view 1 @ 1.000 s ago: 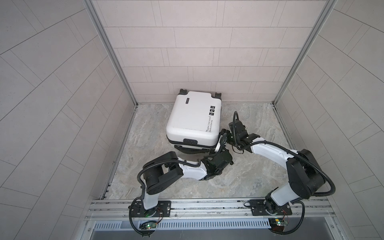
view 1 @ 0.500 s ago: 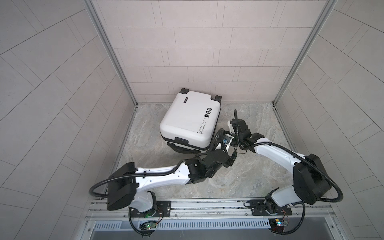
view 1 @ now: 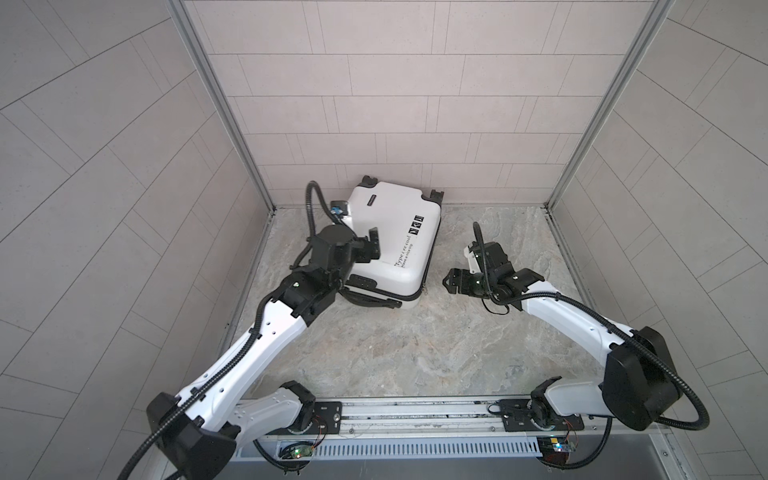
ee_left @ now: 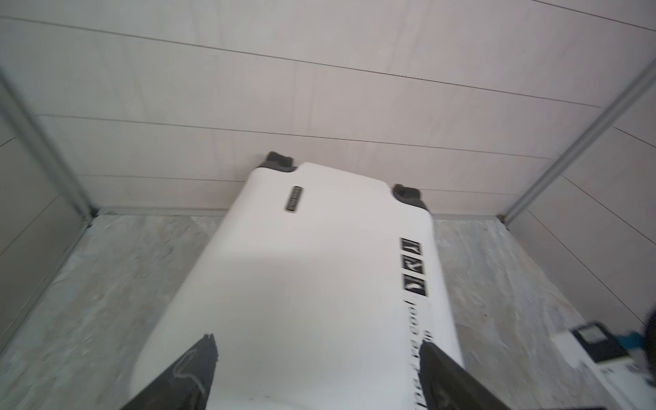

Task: Pack the luggage

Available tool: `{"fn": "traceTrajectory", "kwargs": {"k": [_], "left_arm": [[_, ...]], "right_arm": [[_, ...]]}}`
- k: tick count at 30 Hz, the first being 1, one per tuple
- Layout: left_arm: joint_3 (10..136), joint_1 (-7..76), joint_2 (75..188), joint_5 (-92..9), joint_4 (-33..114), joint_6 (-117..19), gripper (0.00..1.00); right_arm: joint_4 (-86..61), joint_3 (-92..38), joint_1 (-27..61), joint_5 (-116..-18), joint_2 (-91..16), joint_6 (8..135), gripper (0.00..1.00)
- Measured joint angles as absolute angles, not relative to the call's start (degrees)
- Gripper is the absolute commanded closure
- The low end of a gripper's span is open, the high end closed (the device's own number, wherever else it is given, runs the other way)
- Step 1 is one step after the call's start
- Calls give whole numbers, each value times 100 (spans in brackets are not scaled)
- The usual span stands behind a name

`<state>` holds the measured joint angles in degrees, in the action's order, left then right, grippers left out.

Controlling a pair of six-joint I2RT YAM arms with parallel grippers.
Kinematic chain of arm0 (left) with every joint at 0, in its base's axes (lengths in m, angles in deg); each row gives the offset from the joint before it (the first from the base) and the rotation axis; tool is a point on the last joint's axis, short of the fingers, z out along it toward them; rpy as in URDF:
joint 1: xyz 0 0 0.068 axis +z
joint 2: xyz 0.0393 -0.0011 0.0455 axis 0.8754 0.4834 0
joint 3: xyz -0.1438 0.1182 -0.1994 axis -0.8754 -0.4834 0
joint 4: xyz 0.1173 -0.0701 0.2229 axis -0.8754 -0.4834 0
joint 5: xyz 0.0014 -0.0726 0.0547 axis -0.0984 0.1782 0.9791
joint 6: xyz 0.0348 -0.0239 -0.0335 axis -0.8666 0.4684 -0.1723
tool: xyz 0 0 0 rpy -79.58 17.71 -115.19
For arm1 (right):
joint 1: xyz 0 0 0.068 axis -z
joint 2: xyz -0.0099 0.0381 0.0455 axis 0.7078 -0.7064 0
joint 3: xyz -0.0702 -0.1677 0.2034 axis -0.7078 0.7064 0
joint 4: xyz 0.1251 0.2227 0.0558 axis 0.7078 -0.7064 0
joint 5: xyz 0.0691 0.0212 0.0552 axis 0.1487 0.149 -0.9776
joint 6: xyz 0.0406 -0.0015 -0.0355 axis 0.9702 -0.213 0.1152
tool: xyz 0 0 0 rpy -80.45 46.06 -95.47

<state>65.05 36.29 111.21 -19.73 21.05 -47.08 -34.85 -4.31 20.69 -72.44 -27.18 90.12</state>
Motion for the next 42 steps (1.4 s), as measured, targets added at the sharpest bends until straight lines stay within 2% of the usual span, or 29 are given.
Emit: {"fn": "traceTrajectory", "kwargs": {"k": [5, 9, 13, 28, 35, 42], "left_arm": [[6300, 5671, 11222, -3452, 2193, -4037, 0], [6155, 6429, 11993, -4606, 2689, -3508, 0], [6155, 6471, 12789, -5369, 3019, -3384, 0], [7150, 6316, 14153, -6532, 3124, -4164, 0], [7443, 5914, 14413, -6165, 2792, -4606, 0], [7323, 5439, 14349, -5774, 3017, -4376, 0]], "right_arm": [[-3570, -440, 2124, -7283, -2720, 8955, 11], [-3632, -554, 2181, -7355, -2750, 8955, 11], [-3636, -599, 2277, -7469, -2753, 8955, 11], [-3702, -599, 2915, -7827, -2753, 8957, 11], [-3785, -599, 3145, -7891, -2753, 8946, 11], [-3957, -637, 3508, -7939, -2698, 8861, 11]]}}
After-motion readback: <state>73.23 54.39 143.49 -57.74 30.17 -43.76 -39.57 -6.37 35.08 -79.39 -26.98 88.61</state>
